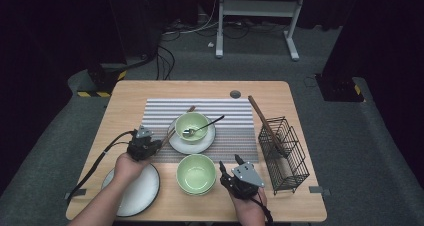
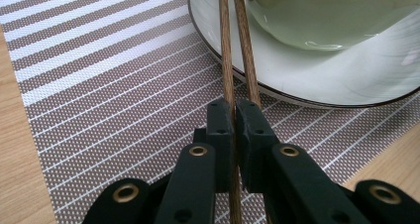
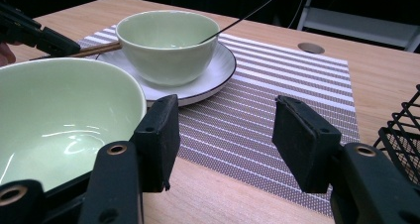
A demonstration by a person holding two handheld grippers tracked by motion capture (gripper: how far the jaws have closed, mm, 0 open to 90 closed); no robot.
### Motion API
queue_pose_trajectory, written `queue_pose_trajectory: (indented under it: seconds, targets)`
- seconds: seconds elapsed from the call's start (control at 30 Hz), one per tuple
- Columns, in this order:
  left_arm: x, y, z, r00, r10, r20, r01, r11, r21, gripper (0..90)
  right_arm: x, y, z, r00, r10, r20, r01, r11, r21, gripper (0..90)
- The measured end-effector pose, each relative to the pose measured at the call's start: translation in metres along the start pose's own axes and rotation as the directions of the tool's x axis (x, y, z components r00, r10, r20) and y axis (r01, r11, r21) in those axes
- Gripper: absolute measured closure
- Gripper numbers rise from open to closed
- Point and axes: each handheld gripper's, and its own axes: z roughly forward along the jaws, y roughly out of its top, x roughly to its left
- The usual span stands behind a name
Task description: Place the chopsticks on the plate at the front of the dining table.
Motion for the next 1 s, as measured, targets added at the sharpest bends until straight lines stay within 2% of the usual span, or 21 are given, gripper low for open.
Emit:
queue_pose_trajectory:
  seconds: [0.33,0.5,0.57,0.7,0.83,1.0]
  targets:
    - [-0.001,0.001,-0.005,1.0,-0.007,0.007,0.007,0.9995,-0.029,79.9,0.0,0.0,0.0,1.0,0.002,0.0,-0.002,1.0,-0.002,43.5]
    - [-0.002,0.002,-0.008,0.9991,-0.008,0.042,0.01,0.9976,-0.068,71.8,0.0,0.0,0.0,1.0,0.0,-0.001,0.0,1.0,-0.002,43.4]
    - [-0.001,0.003,-0.006,0.999,-0.016,0.042,0.018,0.9976,-0.067,64.8,0.0,0.0,0.0,1.0,-0.002,0.0,0.002,1.0,-0.001,43.4]
    - [0.0,0.002,-0.001,0.9992,-0.019,0.036,0.02,0.9988,-0.045,61.1,0.0,-0.001,0.001,1.0,0.001,0.0,-0.001,1.0,0.002,43.4]
    - [0.0,0.001,0.002,0.9993,-0.006,0.036,0.007,0.9996,-0.027,61.5,0.0,-0.001,0.001,1.0,0.006,0.001,-0.006,1.0,0.005,43.4]
    - [-0.001,0.0,0.004,0.9991,-0.002,0.042,0.002,0.9998,-0.021,66.8,-0.001,-0.002,0.001,1.0,0.008,0.002,-0.008,1.0,0.006,43.4]
